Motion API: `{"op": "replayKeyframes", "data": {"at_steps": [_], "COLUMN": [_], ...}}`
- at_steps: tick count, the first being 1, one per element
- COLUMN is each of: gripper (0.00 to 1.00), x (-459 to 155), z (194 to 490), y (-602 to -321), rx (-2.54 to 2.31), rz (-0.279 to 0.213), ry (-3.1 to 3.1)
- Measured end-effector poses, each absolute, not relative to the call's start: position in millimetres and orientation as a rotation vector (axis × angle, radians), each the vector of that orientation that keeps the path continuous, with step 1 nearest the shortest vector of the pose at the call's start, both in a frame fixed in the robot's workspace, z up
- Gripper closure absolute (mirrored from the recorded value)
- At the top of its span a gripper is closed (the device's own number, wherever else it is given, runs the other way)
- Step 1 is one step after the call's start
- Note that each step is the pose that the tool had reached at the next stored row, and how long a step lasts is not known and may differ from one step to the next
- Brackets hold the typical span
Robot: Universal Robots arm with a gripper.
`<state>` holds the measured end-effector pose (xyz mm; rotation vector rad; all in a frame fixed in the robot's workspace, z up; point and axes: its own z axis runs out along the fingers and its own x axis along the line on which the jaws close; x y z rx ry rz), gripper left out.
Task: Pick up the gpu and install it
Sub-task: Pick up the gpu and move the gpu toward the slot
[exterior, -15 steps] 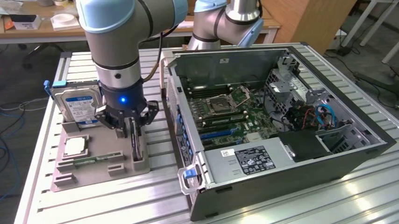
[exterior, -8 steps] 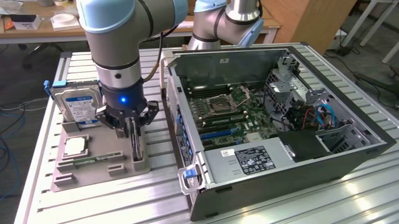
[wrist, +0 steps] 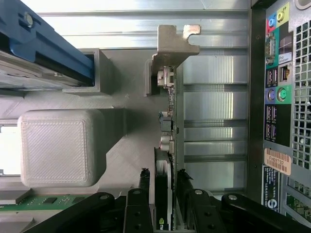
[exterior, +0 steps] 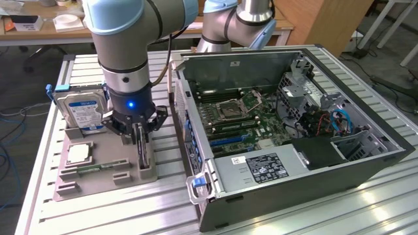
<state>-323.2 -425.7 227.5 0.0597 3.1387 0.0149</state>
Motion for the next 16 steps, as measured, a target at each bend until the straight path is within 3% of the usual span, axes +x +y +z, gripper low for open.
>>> {"op": "replayKeyframes", "data": {"at_steps": [3,4,16], "gripper": [0.65,0.73,0.74], "x": [-323.2,-323.2,-323.2], "z": [227.5,227.5,227.5], "y": [-425.7,-425.7,-425.7], "rx": [0.060,0.060,0.060], "rz": [0.015,0.015,0.015], "ry": [3.139,3.139,3.139]}}
